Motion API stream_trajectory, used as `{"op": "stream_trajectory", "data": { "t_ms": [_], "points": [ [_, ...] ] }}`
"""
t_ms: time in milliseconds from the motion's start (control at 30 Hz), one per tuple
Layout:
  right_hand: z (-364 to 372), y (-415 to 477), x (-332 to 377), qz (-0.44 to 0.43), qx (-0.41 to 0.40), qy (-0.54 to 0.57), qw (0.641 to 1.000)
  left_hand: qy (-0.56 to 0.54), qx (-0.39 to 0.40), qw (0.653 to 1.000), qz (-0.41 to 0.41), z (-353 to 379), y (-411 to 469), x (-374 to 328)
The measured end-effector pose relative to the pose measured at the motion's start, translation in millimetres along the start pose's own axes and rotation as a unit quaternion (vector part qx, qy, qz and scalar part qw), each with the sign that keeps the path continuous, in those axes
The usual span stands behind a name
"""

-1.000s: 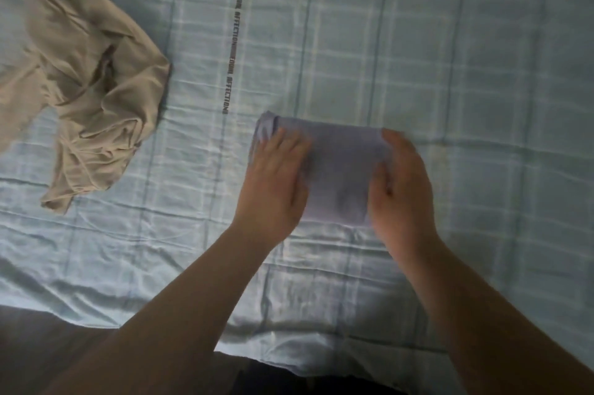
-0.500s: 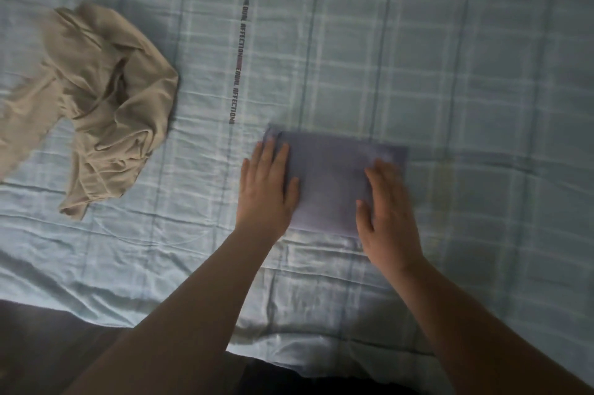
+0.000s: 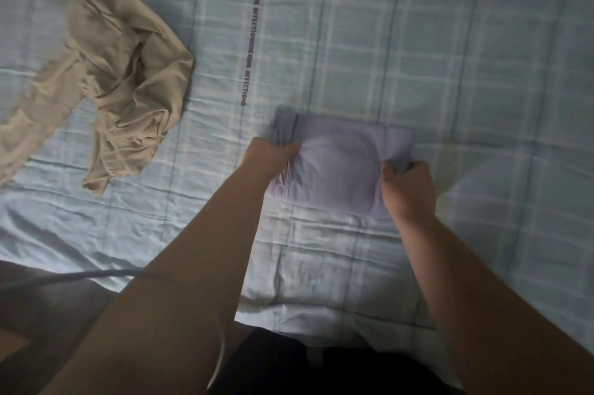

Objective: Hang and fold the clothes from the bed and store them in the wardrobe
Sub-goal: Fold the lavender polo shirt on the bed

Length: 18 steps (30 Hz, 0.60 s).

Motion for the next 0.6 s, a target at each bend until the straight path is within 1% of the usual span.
{"op": "stream_trajectory", "data": {
  "t_ms": [67, 100, 200, 233, 367, 467, 533, 600],
  "points": [
    [2.3, 4.5, -2.2, -0.003, 0.03, 0.003, 1.0, -0.067, 0.033, 0.997, 0.014, 3.8, 4.1, 1.7],
    [2.4, 4.2, -3.1, -0.005, 0.044, 0.027, 0.999, -0.106, 0.049, 0.993, 0.025, 6.4, 1.3, 2.2],
    [1.4, -10.6, -1.6, -0.003, 0.098, 0.148, 0.984, -0.2, 0.076, 0.974, 0.071, 5.7, -21.1, 7.5],
    [0.4, -21.0, 2.4, -0.006, 0.112, 0.172, 0.979, -0.228, 0.086, 0.966, 0.091, 3.3, -31.0, 11.6],
    [-7.5, -84.4, 37.6, -0.076, 0.146, 0.203, 0.965, -0.326, 0.126, 0.925, 0.147, -31.5, -77.7, 56.5],
    [9.1, -162.3, 74.3, -0.11, 0.234, 0.25, 0.933, -0.405, 0.144, 0.887, 0.168, -81.8, -117.8, 114.7],
    [30.6, -227.6, 103.6, -0.122, 0.299, 0.28, 0.904, -0.453, 0.13, 0.861, 0.192, -130.4, -146.7, 161.8],
    [59.0, -303.0, 135.0, -0.131, 0.363, 0.296, 0.874, -0.492, 0.098, 0.839, 0.213, -187.1, -181.8, 218.1]
  ]
}}
Point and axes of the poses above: each hand's wrist, its own y-axis towards the middle knuckle, its own z-axis out of the palm, x = y × z, the point moved 10 cm from there along y, towards the middle knuckle, and after that the axes turned 15 degrees about y, right-handed, at the moved point
